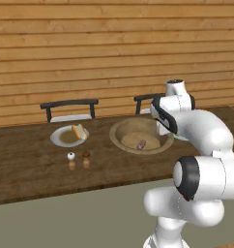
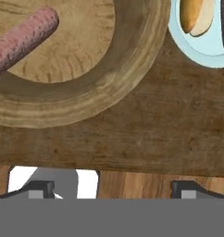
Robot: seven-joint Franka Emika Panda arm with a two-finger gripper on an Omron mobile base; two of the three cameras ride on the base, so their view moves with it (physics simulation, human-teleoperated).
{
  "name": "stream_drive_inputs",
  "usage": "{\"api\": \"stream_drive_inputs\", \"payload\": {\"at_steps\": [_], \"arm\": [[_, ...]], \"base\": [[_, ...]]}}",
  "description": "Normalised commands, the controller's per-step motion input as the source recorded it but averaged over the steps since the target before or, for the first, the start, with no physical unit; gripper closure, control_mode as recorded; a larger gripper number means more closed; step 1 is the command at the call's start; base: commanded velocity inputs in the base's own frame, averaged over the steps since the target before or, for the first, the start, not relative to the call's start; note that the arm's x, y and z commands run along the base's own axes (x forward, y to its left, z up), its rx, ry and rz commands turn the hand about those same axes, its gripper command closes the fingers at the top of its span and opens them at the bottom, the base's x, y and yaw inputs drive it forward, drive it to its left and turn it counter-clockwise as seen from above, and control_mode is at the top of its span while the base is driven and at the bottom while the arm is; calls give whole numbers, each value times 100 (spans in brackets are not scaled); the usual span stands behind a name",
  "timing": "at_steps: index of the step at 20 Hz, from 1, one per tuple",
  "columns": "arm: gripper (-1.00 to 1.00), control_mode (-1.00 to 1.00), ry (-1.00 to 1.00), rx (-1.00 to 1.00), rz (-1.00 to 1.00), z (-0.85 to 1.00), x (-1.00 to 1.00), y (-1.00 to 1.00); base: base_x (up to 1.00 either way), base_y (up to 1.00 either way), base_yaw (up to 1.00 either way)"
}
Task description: Place one bun and one sausage from the bowl on each plate.
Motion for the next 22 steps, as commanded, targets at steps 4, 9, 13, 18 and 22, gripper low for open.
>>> {"api": "stream_drive_inputs", "payload": {"at_steps": [4,9,13,18,22], "arm": [[-100,-100,-7,43,0,-6,-7,90],[-100,-100,10,4,0,19,1,100],[-100,-100,14,0,0,-7,25,94],[-100,-100,3,0,0,-65,81,12],[-100,-100,2,0,0,-63,91,0]], "base": [[0,0,0],[0,0,0],[0,0,0],[0,0,0],[0,0,0]]}}
